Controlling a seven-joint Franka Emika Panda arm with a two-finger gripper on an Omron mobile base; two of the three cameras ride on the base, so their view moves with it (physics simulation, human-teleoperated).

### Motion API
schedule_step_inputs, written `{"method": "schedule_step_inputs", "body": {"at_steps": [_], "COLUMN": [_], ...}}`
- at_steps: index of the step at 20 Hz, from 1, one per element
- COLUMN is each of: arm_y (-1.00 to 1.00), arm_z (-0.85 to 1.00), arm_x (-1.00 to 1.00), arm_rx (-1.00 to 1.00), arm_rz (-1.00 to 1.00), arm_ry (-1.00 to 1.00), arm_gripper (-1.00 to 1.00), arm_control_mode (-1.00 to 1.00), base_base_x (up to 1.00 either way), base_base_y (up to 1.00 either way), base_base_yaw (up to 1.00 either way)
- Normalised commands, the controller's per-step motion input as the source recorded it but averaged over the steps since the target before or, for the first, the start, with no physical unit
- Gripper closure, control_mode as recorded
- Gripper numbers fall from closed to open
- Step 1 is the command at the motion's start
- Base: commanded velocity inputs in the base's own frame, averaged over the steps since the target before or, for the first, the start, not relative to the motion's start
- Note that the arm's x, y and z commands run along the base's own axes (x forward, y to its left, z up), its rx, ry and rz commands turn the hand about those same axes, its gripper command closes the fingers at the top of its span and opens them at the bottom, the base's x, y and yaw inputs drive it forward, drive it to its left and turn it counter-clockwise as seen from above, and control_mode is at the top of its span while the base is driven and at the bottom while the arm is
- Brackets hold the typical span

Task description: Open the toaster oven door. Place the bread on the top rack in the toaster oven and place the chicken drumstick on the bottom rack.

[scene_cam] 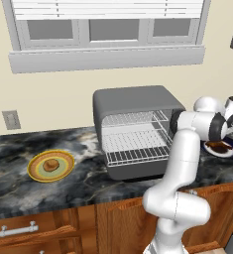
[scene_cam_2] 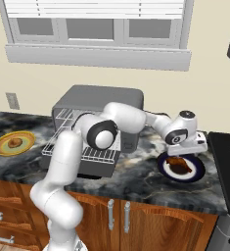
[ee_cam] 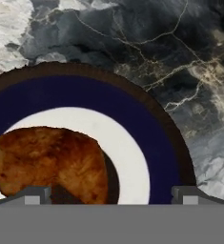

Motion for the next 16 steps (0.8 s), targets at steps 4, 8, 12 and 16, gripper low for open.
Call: {"method": "schedule_step_inputs", "body": {"at_steps": [4,8,12,16], "arm_y": [0.00,0.00,0.07,0.11], "arm_z": [-0.01,0.00,-0.04,-0.13], "arm_x": [-0.24,-0.13,-0.10,0.02], "arm_rx": [0.00,0.00,0.00,0.00], "arm_rz": [0.14,0.11,0.10,0.08], "arm_ry": [0.00,0.04,0.07,0.04], "arm_gripper": [-1.00,-1.00,-1.00,-1.00], "arm_control_mode": [-1.00,-1.00,-1.00,-1.00], "base_base_x": [0.00,0.00,0.00,0.00], "base_base_y": [0.00,0.00,0.00,0.00], "base_base_yaw": [0.00,0.00,0.00,0.00]}}
